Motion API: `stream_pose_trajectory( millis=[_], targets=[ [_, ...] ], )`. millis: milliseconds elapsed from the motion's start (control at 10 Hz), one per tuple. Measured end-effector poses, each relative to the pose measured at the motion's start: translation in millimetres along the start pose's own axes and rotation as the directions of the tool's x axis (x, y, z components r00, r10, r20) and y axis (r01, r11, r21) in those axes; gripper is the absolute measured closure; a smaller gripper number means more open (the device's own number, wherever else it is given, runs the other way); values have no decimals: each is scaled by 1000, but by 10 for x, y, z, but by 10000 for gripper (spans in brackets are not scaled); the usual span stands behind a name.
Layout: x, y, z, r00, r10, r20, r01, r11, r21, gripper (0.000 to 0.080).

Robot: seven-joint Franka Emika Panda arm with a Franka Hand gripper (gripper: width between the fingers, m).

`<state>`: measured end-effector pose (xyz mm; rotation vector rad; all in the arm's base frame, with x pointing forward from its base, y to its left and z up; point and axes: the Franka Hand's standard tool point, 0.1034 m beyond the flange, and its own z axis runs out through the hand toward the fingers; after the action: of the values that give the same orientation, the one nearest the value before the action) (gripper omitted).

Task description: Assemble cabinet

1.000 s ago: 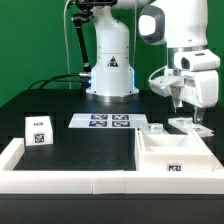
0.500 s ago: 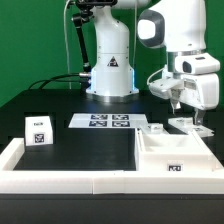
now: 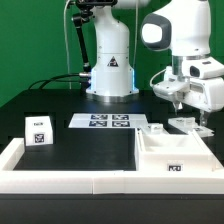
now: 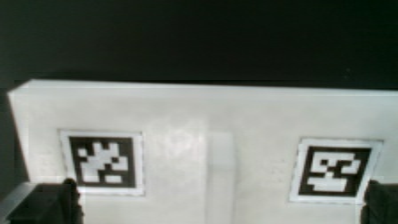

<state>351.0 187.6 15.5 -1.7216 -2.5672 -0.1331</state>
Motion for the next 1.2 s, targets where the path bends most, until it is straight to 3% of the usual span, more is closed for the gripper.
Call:
stream_pose_trajectory(
  millis=[100, 200, 500, 600, 700, 800, 1100, 1200],
  targets=[
    [-7, -21, 34, 1000, 6, -5, -6, 1000, 3, 60],
    [-18, -15, 54, 1000, 10, -6, -10, 1000, 6, 60],
    [-53, -9, 70, 1000, 20, -7, -20, 1000, 8, 483],
    [-61, 2, 66, 1000, 22, -7, -22, 1000, 6, 483],
    [-73, 13, 62, 1000, 24, -6, -24, 1000, 4, 692],
    [-74, 15, 55, 1000, 25, -6, -25, 1000, 3, 731],
    [-94, 23, 42, 1000, 30, -4, -30, 1000, 1, 731],
    [-219, 44, -32, 998, 61, 11, -61, 998, 2, 731]
  ],
)
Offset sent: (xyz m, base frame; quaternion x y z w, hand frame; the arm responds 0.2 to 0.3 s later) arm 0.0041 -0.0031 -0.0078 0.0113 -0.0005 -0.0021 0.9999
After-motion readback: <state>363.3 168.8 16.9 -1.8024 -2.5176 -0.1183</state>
